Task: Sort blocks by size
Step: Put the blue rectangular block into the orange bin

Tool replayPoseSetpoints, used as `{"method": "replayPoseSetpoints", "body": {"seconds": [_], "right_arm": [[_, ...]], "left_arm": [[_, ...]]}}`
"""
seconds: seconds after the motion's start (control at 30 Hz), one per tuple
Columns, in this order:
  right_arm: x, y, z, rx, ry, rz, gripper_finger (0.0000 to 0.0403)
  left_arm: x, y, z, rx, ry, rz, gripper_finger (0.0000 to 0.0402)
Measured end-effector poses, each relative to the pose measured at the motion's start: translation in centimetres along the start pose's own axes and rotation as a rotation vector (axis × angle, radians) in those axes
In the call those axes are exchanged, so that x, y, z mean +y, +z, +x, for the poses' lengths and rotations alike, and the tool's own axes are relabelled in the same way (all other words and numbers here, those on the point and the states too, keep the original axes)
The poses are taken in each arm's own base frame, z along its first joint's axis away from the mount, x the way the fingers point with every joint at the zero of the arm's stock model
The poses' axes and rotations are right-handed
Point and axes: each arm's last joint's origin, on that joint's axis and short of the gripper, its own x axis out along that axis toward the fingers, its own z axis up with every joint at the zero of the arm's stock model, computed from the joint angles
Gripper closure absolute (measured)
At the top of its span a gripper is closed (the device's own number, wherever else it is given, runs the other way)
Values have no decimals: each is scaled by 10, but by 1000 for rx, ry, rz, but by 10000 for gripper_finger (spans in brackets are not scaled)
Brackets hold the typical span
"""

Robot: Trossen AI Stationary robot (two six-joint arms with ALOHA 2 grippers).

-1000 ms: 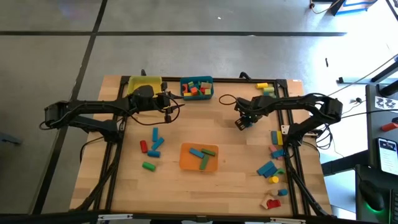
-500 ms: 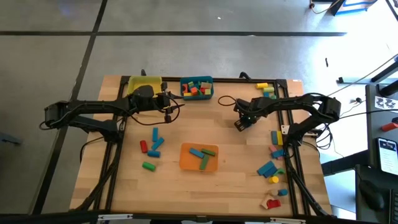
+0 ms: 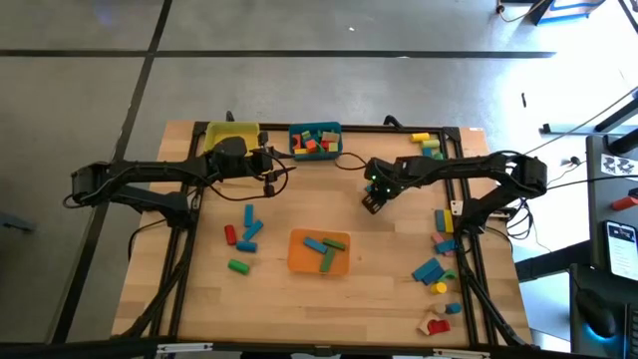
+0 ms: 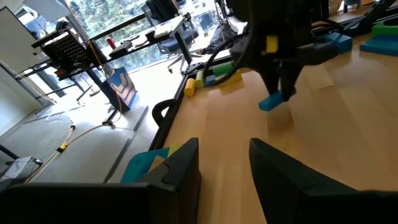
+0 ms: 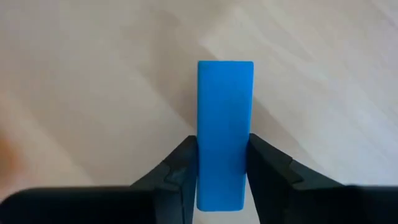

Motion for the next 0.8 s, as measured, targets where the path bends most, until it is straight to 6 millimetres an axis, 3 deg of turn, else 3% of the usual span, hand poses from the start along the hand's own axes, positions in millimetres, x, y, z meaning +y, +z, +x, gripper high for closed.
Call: {"method": "replayPoseSetpoints", "body": {"seconds": [0.2, 0.4, 0.8], "right_arm": [[41, 8, -15, -145, 142, -157, 287], [79, 2, -20, -234, 384, -364, 287], [132, -27, 10, -241, 530, -563, 286]], "left_arm": [[0, 0, 0, 0, 0, 0, 274], [0, 0, 0, 0, 0, 0, 274], [-1, -1, 0, 13, -6, -36, 274]]}}
